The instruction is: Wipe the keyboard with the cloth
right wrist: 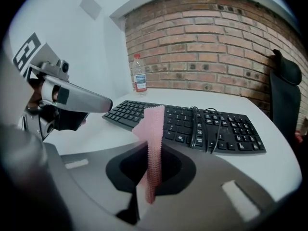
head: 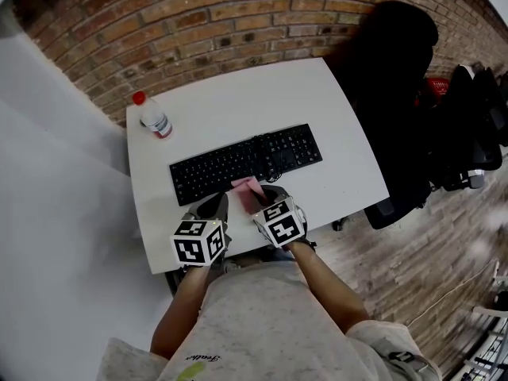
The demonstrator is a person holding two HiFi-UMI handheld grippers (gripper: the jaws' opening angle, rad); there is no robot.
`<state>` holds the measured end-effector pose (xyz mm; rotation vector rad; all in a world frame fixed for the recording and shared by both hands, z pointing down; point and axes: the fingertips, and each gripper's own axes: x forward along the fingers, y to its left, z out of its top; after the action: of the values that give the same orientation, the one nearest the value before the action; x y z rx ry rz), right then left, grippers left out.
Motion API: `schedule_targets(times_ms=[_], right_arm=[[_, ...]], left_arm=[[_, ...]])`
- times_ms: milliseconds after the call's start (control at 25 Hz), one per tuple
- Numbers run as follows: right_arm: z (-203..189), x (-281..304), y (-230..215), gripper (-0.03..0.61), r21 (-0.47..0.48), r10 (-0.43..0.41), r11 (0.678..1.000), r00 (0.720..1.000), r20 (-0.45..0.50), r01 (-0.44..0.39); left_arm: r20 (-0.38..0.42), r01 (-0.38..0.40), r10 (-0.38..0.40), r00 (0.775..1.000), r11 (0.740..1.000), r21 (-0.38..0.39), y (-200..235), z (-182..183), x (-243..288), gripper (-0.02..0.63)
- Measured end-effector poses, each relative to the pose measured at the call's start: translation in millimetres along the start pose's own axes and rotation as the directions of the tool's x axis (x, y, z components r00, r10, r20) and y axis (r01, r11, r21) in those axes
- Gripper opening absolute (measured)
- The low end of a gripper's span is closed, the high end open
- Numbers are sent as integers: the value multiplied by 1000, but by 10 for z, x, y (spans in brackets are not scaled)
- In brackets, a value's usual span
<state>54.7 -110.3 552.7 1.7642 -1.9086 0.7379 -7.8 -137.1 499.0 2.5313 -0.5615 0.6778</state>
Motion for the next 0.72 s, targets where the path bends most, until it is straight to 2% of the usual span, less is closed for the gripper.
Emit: schedule_targets(times_ms=[720], right_arm=[[-119,-282,-681,23,83,-82,993,996,17,80]], left_arm=[[-45,76,-74,996,995,59,-463,153,504,-3]])
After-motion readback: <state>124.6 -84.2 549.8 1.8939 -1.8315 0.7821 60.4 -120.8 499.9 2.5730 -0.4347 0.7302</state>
